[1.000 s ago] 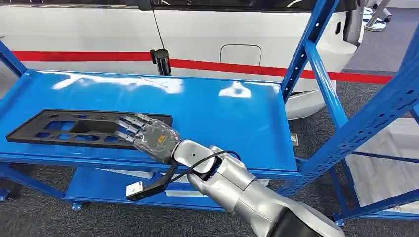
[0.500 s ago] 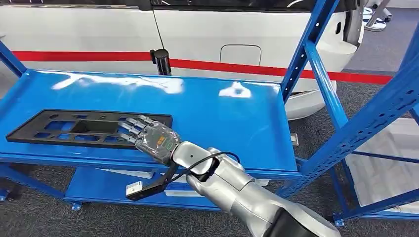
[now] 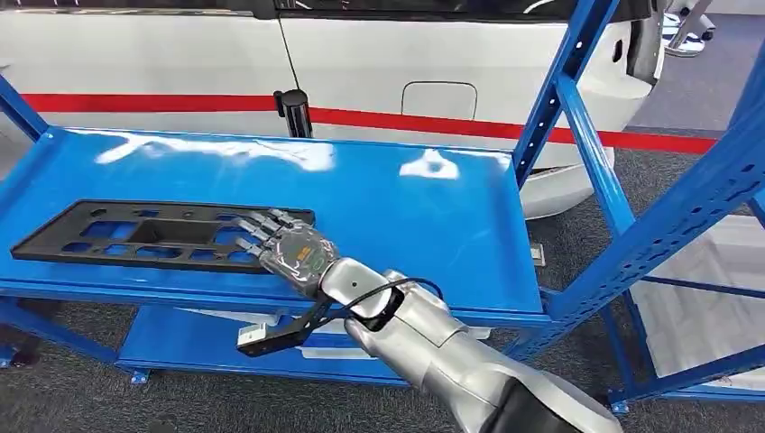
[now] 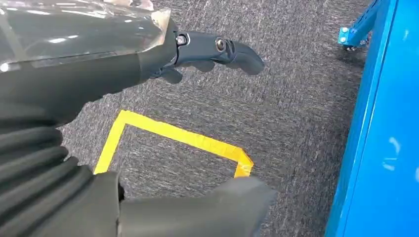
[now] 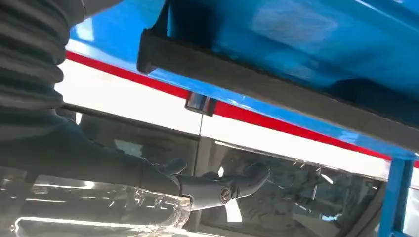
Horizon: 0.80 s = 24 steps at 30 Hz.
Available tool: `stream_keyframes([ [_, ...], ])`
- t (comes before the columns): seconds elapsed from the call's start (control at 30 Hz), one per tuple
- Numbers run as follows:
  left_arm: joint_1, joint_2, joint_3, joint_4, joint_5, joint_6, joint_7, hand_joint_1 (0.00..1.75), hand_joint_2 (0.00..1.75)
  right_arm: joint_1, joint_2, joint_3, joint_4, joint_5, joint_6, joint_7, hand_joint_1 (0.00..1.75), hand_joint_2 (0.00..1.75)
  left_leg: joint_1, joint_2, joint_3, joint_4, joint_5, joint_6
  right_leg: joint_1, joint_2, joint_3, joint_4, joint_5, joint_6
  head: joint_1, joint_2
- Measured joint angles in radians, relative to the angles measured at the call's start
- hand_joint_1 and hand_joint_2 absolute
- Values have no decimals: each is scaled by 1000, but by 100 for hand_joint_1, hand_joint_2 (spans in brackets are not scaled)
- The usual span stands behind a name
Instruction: Take the parts from the cabinet and place them on the table.
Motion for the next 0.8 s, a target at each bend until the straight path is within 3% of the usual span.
stream_keyframes([
  [0.8, -3, -2, -8, 0, -1, -2, 13, 0, 0, -20, 0, 27, 16, -25, 2, 22, 0, 175, 0, 0, 0, 0, 0, 0, 0, 0, 0, 0, 0, 0, 0, 0],
])
